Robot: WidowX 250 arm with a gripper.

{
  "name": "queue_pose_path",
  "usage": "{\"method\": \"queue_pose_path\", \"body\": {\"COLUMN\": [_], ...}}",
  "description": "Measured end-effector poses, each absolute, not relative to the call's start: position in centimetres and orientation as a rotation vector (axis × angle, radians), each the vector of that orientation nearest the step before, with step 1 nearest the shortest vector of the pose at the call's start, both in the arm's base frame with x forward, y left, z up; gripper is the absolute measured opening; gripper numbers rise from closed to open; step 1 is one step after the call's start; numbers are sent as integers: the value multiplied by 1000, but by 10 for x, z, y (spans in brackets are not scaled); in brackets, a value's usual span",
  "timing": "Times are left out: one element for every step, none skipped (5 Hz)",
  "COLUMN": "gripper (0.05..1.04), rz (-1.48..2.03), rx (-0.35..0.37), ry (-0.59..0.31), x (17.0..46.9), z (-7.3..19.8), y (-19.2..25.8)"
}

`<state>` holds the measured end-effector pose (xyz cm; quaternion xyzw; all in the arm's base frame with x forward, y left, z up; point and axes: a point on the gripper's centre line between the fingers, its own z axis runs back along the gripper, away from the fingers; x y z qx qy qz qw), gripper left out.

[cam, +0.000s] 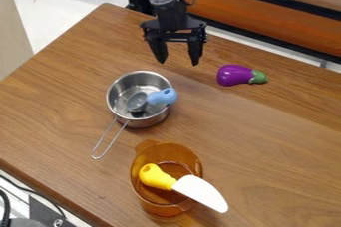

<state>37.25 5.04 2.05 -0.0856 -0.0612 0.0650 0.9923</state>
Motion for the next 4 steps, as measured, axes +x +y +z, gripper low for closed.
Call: {"method": "queue_pose_path", "body": {"gripper": [994, 994, 994, 994], "rz": [-73, -310, -578, -823], "rx": [-217, -160, -193, -203], "ry": [-128, -129, -96, -70], "x": [369, 355, 332, 304], "z": [20, 28, 37, 51], "y": [41, 28, -1, -21]}}
